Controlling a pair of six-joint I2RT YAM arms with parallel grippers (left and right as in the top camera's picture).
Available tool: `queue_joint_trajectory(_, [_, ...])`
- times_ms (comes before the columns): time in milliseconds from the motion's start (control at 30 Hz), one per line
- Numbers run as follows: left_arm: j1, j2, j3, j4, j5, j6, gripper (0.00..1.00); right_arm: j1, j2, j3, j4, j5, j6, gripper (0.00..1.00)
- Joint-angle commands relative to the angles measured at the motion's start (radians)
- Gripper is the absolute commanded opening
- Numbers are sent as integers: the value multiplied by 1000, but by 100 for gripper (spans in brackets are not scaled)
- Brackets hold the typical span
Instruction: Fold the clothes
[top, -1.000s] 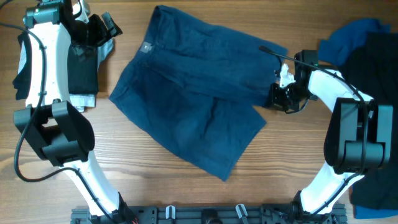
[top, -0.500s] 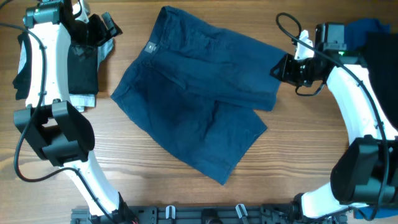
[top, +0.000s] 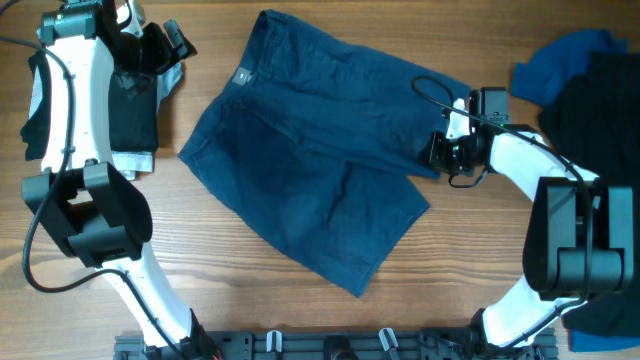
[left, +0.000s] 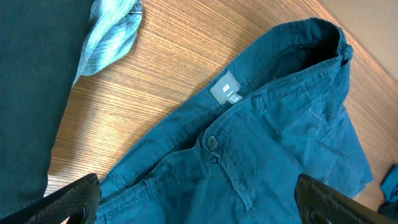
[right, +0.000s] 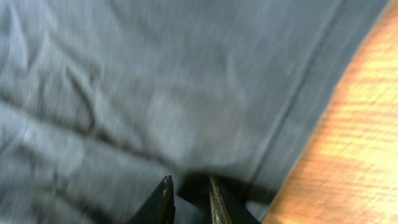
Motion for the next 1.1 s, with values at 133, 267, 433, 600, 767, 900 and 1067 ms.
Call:
queue_joint_trajectory(133, [-2,15,2,-1,-2,2,100,-8,-95,183,-168,79,23,16])
queue_joint_trajectory(267, [-2,15,2,-1,-2,2,100,-6,-260,230,-374,79,43,28])
queue_joint_trajectory(433, [-2,15,2,-1,-2,2,100,-1,-328,201,-666,78,48,34])
queue_joint_trajectory(600, [-2,15,2,-1,-2,2,100,37,-327,12,-597,77,192,33])
queue_joint_trajectory(767, [-2,15,2,-1,-2,2,100,98,-325,-168,-408,3,237,35])
queue_joint_trajectory(900, [-2,15,2,0,-2,2,100,109,-317,-233,-315,7,283,36])
queue_joint_trajectory(1067, [-2,15,2,-1,-2,2,100,109,-307,-279,-214,23,292,38])
